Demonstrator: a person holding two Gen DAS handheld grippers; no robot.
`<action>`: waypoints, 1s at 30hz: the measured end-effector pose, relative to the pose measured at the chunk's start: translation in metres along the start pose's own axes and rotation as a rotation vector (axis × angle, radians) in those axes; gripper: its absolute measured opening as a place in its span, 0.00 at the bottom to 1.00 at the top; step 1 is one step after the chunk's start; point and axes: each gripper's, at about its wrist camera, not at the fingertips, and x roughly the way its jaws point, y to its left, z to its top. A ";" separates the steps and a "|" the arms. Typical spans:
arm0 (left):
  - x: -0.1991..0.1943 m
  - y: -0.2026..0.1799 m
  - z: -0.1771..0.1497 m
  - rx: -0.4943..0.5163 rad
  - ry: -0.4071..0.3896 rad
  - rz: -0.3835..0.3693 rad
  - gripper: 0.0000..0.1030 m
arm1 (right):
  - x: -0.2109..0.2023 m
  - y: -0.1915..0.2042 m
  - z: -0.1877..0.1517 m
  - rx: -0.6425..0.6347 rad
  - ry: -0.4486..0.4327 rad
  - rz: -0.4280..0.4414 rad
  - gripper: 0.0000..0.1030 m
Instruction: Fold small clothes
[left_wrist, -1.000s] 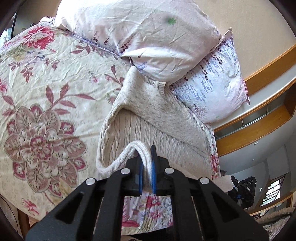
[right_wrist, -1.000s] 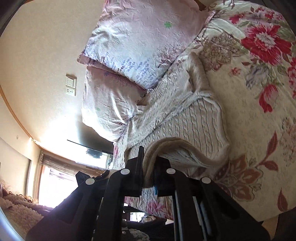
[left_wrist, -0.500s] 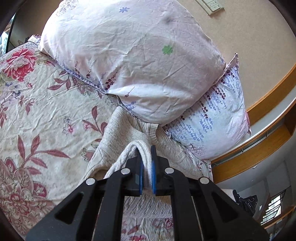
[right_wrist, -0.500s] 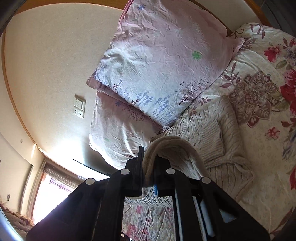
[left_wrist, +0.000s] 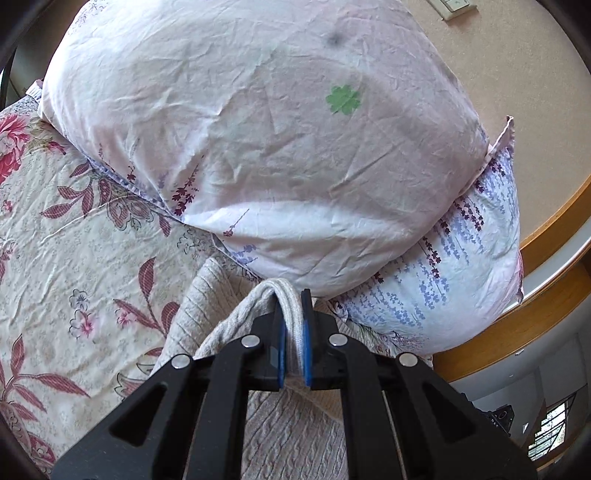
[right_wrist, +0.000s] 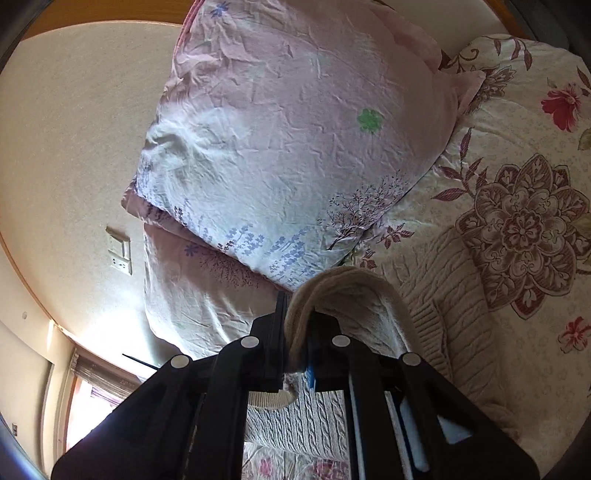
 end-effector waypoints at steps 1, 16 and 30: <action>0.007 0.003 0.002 -0.006 0.003 0.015 0.06 | 0.004 -0.002 0.003 0.001 -0.001 -0.012 0.08; 0.074 0.039 0.005 -0.126 0.067 0.127 0.06 | 0.068 -0.062 0.025 0.147 0.056 -0.205 0.08; 0.116 0.029 0.004 -0.125 0.137 0.160 0.15 | 0.093 -0.070 0.026 0.204 0.102 -0.276 0.23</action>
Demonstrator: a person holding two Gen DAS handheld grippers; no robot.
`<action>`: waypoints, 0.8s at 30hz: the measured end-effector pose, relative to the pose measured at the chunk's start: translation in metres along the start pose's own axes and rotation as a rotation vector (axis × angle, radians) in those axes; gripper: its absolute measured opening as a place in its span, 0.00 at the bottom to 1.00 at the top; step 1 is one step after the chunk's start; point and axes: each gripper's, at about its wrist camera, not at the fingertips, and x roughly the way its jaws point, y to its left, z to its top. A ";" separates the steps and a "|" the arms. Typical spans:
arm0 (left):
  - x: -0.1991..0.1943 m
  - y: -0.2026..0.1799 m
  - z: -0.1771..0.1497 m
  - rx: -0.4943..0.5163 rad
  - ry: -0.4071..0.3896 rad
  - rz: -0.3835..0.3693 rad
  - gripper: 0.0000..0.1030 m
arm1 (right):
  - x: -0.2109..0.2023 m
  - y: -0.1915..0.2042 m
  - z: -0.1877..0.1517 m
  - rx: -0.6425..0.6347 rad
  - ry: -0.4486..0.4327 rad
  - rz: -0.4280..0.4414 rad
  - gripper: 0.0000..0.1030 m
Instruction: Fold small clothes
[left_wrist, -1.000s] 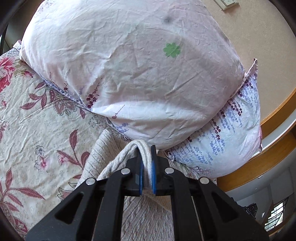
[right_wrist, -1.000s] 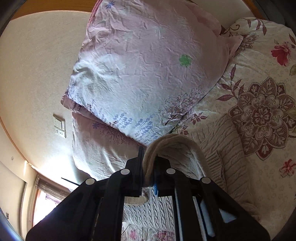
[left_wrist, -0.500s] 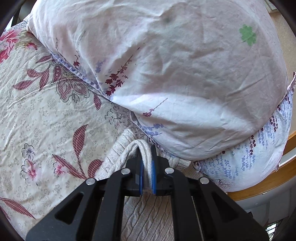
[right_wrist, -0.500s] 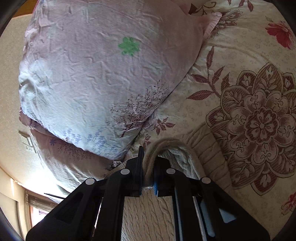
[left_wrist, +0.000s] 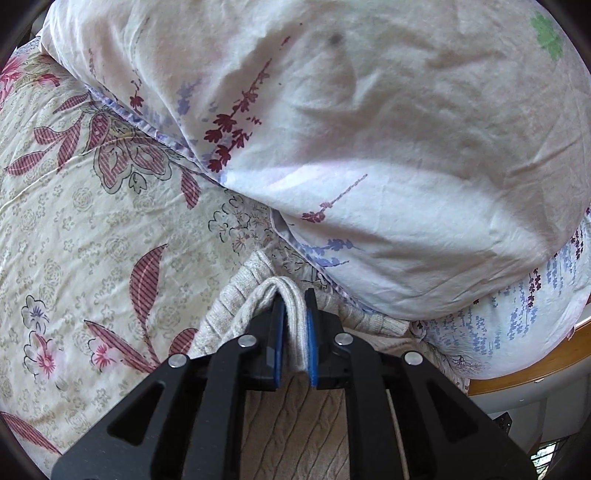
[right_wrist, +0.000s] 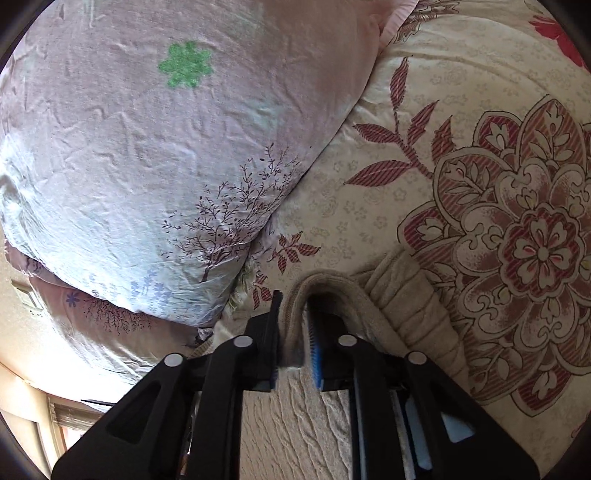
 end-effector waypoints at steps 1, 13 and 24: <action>0.000 -0.001 0.002 0.001 0.005 -0.010 0.20 | 0.001 0.003 0.000 -0.004 -0.001 0.002 0.27; -0.039 -0.053 0.004 0.197 -0.133 0.043 0.78 | -0.034 0.046 -0.019 -0.212 -0.151 -0.156 0.66; -0.018 -0.115 -0.080 0.630 -0.047 0.184 0.89 | -0.027 0.074 -0.084 -0.622 -0.081 -0.329 0.66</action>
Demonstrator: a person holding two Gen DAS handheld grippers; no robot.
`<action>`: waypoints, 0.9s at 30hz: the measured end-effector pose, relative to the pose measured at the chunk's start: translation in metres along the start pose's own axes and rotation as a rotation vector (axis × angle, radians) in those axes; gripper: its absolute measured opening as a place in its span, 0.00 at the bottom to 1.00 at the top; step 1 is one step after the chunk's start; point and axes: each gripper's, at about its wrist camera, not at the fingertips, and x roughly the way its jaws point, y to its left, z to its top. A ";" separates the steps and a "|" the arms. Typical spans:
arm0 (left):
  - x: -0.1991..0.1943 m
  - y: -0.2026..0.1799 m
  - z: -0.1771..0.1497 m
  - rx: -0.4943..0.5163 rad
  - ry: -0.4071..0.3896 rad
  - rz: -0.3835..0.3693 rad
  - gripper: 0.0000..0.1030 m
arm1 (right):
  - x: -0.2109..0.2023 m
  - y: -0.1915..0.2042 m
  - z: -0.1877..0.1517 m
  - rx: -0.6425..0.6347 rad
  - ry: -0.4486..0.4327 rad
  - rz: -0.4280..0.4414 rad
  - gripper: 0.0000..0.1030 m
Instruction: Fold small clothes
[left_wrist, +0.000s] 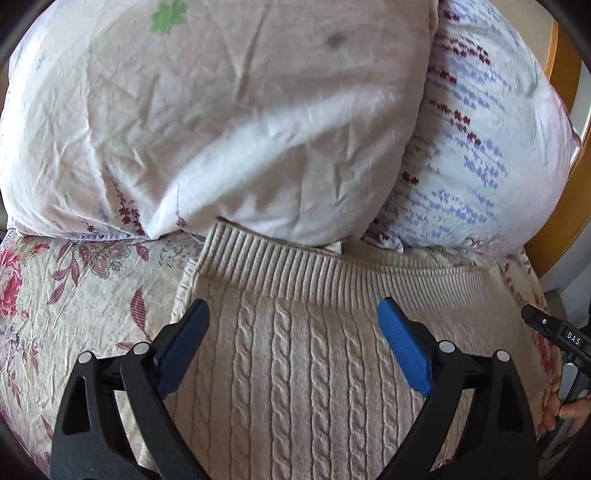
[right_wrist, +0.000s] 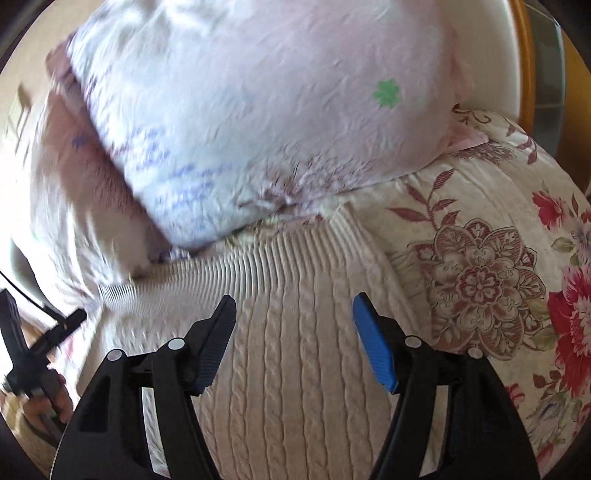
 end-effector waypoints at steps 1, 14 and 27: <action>0.006 0.001 -0.004 0.000 0.014 0.011 0.90 | 0.003 0.002 -0.004 -0.017 0.014 -0.023 0.66; 0.044 -0.008 -0.042 0.041 0.157 0.177 0.98 | 0.027 0.020 -0.033 -0.212 0.101 -0.230 0.93; 0.059 -0.005 -0.041 0.022 0.166 0.161 0.98 | 0.031 0.022 -0.035 -0.225 0.099 -0.244 0.98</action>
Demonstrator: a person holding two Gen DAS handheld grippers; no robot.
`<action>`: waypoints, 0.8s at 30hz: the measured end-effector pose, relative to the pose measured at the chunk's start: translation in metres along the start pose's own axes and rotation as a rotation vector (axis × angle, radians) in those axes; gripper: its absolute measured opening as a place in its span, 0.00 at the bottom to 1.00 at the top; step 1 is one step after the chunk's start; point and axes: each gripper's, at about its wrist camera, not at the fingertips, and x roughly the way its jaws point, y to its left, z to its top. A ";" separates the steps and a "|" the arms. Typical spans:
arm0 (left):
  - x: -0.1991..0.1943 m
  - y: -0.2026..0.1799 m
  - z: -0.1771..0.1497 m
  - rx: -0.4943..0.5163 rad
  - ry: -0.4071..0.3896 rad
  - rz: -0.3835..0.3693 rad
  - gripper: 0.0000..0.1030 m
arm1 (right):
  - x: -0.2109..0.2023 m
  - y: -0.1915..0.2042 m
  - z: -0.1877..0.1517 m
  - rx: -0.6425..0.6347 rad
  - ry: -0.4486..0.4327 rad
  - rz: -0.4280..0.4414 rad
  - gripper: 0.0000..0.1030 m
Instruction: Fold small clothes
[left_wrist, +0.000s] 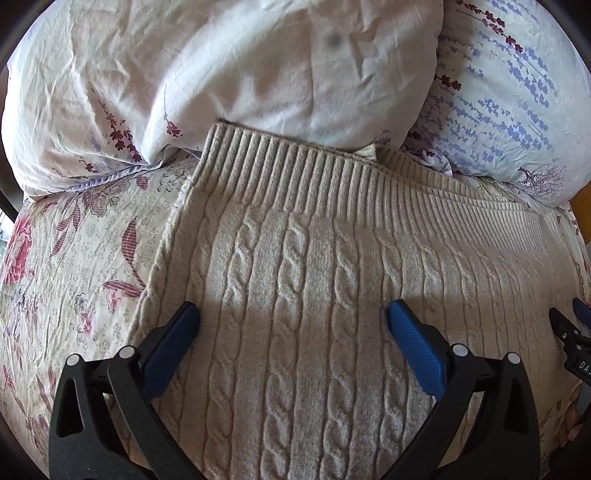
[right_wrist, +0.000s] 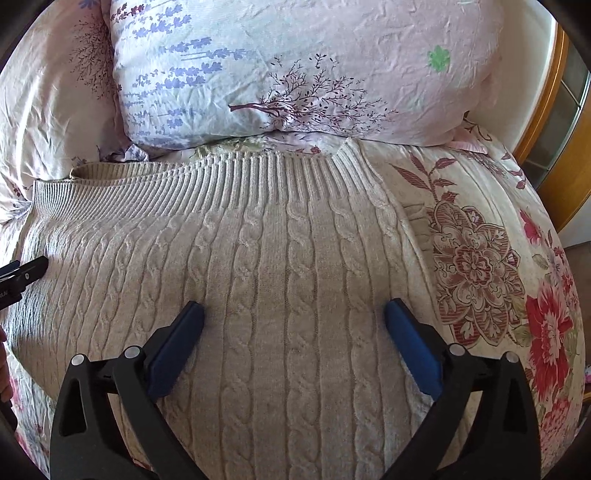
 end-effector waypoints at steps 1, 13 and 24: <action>-0.013 0.008 0.002 -0.012 -0.015 -0.006 0.98 | 0.000 0.000 -0.001 0.002 0.000 0.001 0.98; -0.019 0.115 0.023 -0.248 -0.006 -0.112 0.97 | -0.004 0.003 -0.003 -0.001 0.001 -0.002 0.98; -0.005 0.108 0.021 -0.221 0.049 -0.221 0.79 | -0.004 0.002 -0.002 0.005 0.006 0.003 0.98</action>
